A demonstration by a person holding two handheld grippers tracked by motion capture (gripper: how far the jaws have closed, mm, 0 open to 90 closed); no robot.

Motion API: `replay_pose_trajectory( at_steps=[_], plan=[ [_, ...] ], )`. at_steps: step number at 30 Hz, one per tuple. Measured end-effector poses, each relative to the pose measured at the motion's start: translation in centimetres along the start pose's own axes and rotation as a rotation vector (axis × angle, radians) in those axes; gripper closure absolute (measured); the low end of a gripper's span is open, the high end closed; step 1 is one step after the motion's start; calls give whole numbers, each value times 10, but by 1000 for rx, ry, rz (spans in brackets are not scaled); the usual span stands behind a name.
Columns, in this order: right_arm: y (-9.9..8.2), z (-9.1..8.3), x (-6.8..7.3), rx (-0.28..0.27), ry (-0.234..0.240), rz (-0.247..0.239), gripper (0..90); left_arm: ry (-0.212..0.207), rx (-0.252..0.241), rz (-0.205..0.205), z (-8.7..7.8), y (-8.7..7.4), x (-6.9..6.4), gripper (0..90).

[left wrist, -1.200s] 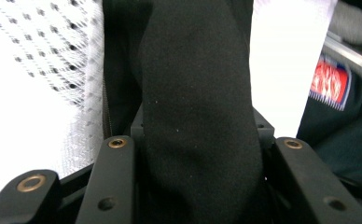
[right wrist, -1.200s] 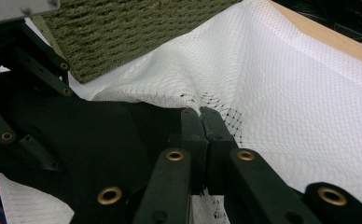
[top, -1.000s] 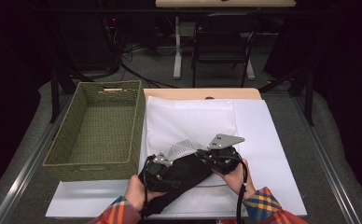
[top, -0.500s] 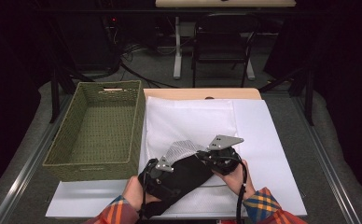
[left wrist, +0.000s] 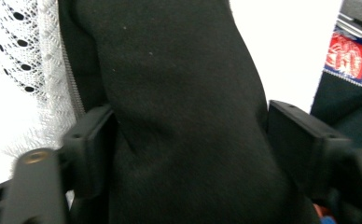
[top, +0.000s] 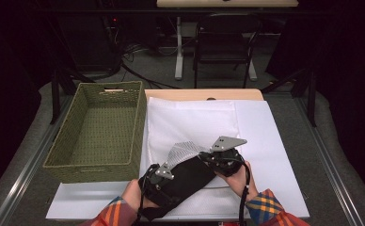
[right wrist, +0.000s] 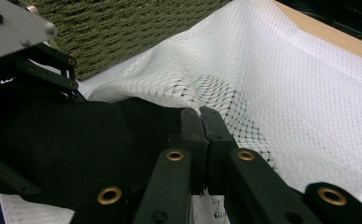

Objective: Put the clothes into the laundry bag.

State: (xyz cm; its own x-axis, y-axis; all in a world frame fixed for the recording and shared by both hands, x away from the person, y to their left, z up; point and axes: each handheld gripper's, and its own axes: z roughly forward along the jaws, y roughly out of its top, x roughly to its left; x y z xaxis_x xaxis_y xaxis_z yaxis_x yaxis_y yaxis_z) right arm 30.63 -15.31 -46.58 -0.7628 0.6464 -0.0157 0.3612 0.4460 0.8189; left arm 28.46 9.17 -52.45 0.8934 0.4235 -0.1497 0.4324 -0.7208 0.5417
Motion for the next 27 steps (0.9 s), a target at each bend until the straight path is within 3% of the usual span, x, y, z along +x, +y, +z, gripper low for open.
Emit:
replay_pose_trajectory(
  at_steps=[2,5,7,10,16,17,22,27],
  plan=[
    [0,0,0,-1,0,-1,895,4,-4,5,1,0,-1,314],
    [0,-1,0,-3,-1,1,895,1,-31,-17,-1,-1,-1,488],
    [0,-1,0,-4,-3,4,896,-1,-40,-44,-2,-1,-1,554],
    [0,-2,-1,-8,-2,8,895,-10,-49,-87,-4,0,-1,578],
    [2,-2,-2,-11,-8,13,896,-31,-96,-237,-11,8,-1,583],
    [2,-2,-2,-12,-9,13,895,-27,-101,-247,-10,11,-2,583],
    [2,-1,-2,-17,-10,18,895,43,-107,-264,-2,23,-7,571],
    [2,1,0,-6,-6,10,895,112,-65,-207,11,26,-5,511]
  ],
)
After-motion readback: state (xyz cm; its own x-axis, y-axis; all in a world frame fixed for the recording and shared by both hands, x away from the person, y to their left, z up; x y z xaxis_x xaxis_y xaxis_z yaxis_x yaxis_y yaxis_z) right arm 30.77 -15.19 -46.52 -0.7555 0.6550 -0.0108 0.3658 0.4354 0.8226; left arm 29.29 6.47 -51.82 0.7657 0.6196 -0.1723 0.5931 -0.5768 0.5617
